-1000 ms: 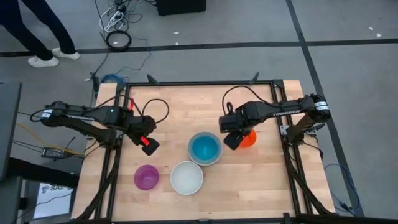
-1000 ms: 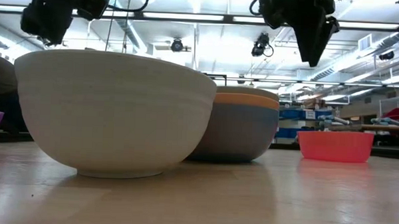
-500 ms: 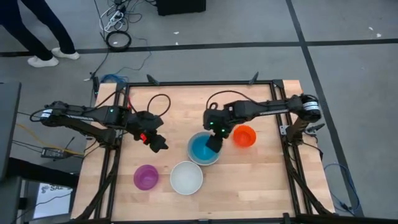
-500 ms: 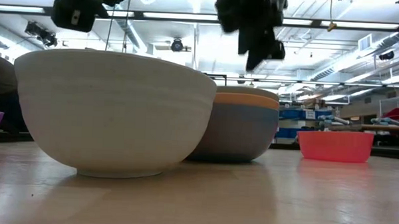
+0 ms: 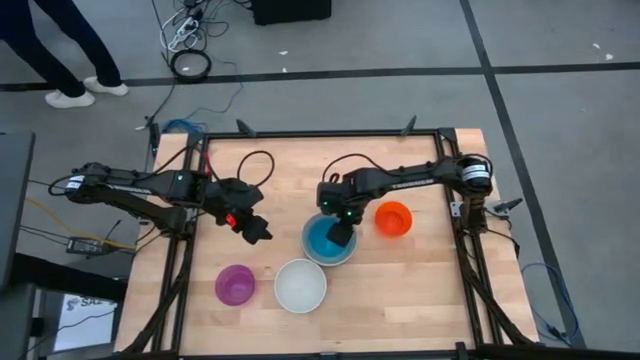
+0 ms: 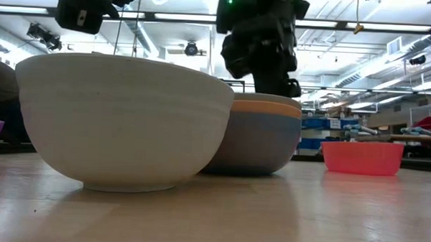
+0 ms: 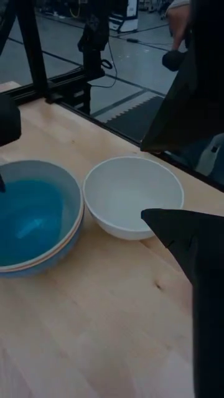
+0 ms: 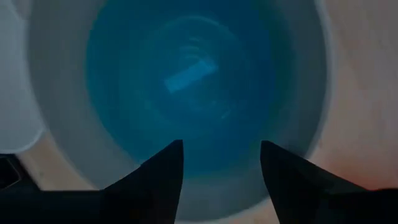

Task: Nest bowls inside each other
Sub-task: Remove the blue bowl from the top of the gray bowl

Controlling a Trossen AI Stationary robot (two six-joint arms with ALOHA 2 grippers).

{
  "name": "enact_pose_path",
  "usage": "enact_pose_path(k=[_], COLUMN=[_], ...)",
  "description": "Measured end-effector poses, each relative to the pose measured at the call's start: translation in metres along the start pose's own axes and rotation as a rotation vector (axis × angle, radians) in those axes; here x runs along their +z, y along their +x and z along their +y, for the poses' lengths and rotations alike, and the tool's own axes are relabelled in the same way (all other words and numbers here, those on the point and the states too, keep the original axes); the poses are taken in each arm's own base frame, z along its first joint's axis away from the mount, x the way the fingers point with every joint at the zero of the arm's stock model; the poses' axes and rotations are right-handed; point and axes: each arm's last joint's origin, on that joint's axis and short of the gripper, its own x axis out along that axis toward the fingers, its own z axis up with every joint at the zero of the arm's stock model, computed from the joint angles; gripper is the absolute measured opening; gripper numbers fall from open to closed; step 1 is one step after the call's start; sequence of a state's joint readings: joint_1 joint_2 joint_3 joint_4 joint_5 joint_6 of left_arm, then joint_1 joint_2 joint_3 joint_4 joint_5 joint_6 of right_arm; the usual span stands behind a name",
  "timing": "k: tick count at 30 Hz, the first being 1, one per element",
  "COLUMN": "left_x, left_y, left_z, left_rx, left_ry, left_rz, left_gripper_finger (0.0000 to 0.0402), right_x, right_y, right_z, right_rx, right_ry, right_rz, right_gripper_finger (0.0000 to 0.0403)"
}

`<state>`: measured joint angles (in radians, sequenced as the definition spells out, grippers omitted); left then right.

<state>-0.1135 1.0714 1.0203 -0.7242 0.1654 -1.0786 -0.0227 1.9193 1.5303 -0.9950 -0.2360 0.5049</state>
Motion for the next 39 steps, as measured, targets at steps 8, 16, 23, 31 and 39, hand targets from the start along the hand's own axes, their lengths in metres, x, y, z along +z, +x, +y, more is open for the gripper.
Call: enact_pose_path(k=[8,16,23,31,39], left_x=[0.0,0.0,0.0,0.001,0.001], left_y=[0.0,0.0,0.0,0.0,0.0], left_z=[0.0,0.0,0.0,0.0,0.0], left_rx=[0.001,0.007,0.007,0.011,0.012], left_ry=[0.0,-0.001,-0.001,0.0,0.0], left_rz=[0.0,-0.009,-0.014,-0.02,-0.024], left_gripper_finger=[0.0167,0.0167,0.0167,0.0167,0.0167], right_x=[0.004,0.009,0.009,0.01,0.022], right_y=[0.014,0.034,0.034,0.032,-0.006], right_z=[-0.002,-0.003,-0.003,-0.002,0.015], right_rx=[-0.025,-0.007,-0.006,0.019,0.025], right_ry=[0.002,0.004,-0.01,-0.025,-0.083], right_rz=[0.013,0.064,0.056,0.067,0.004], right_gripper_finger=[0.02,0.0198,0.0124,0.0008,0.0001])
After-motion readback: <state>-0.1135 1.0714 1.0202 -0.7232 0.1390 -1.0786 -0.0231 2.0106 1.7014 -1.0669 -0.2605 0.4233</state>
